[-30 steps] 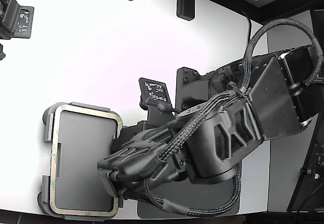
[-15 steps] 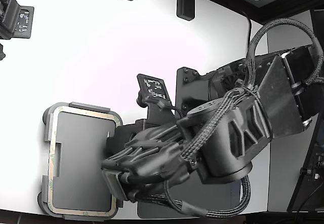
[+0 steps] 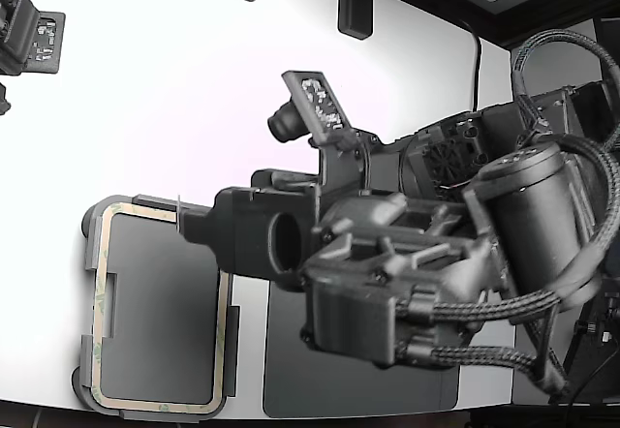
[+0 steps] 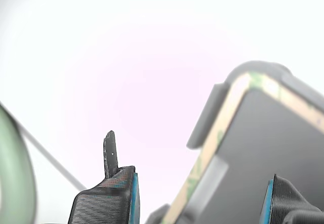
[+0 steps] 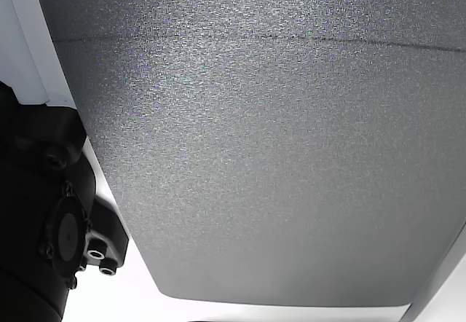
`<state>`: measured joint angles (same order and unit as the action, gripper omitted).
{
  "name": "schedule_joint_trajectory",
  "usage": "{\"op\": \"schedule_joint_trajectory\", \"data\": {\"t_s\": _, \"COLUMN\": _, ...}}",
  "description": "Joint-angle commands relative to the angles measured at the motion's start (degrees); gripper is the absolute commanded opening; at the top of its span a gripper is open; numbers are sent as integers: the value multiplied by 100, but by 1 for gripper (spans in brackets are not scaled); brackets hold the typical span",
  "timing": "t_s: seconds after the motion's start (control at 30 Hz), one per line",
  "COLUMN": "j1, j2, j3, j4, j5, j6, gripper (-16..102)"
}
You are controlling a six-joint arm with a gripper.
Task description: Grab top frame and put it into gray box.
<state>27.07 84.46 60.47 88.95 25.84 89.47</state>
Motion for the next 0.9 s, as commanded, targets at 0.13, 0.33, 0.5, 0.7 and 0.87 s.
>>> {"op": "schedule_joint_trajectory", "data": {"t_s": 0.13, "j1": -756, "j2": 2180, "j3": 1767, "j4": -1230, "j5": -18, "j6": -4641, "gripper": 100}}
{"op": "schedule_joint_trajectory", "data": {"t_s": 0.33, "j1": -1644, "j2": 4052, "j3": 4069, "j4": -2153, "j5": -1020, "j6": -6935, "gripper": 100}}
{"op": "schedule_joint_trajectory", "data": {"t_s": 0.5, "j1": -2074, "j2": 5528, "j3": 5977, "j4": -2760, "j5": -1354, "j6": -7559, "gripper": 100}}
{"op": "schedule_joint_trajectory", "data": {"t_s": 0.7, "j1": -2417, "j2": 6855, "j3": 7497, "j4": -3182, "j5": -1600, "j6": -7998, "gripper": 100}}
{"op": "schedule_joint_trajectory", "data": {"t_s": 0.87, "j1": -2654, "j2": 8068, "j3": 8613, "j4": -3349, "j5": -1819, "j6": -8209, "gripper": 100}}
